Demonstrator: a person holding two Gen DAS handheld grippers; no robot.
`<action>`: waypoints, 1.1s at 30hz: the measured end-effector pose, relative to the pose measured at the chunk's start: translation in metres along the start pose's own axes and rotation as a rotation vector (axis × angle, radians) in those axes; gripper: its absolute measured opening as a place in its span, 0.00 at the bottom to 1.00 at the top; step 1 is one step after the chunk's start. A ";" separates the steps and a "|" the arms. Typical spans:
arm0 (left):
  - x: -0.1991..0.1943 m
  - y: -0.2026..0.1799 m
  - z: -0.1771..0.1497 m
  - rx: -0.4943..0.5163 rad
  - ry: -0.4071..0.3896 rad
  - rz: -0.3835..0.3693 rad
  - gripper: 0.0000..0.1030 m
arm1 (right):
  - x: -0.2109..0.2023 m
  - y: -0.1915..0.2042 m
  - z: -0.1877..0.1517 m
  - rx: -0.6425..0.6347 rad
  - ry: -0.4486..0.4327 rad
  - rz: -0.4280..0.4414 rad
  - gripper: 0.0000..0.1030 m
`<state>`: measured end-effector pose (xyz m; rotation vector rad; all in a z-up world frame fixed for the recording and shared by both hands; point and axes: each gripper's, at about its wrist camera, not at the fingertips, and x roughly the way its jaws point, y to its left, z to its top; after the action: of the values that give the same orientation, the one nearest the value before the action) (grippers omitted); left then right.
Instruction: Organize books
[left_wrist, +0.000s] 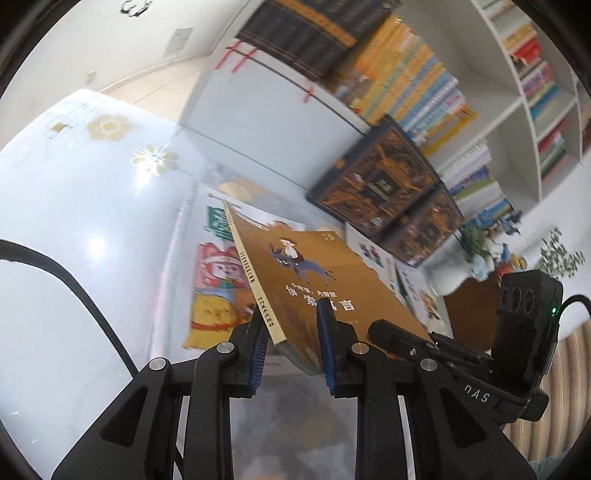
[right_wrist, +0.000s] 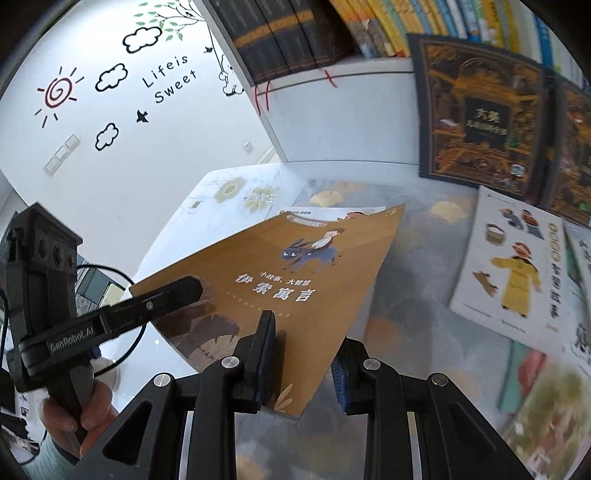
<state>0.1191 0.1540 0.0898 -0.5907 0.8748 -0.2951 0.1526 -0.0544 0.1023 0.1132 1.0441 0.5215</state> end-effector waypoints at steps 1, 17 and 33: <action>0.002 0.003 0.002 -0.002 -0.001 0.004 0.21 | 0.005 0.000 0.004 -0.004 -0.002 -0.001 0.26; 0.013 0.050 -0.016 -0.102 0.065 0.114 0.21 | 0.067 -0.014 0.011 0.031 0.178 -0.026 0.32; -0.040 -0.026 -0.071 -0.035 0.067 0.111 0.24 | -0.087 0.016 0.001 0.039 -0.032 0.093 0.51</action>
<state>0.0379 0.1266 0.0952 -0.5650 0.9754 -0.2001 0.1139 -0.0799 0.1774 0.2049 1.0213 0.5824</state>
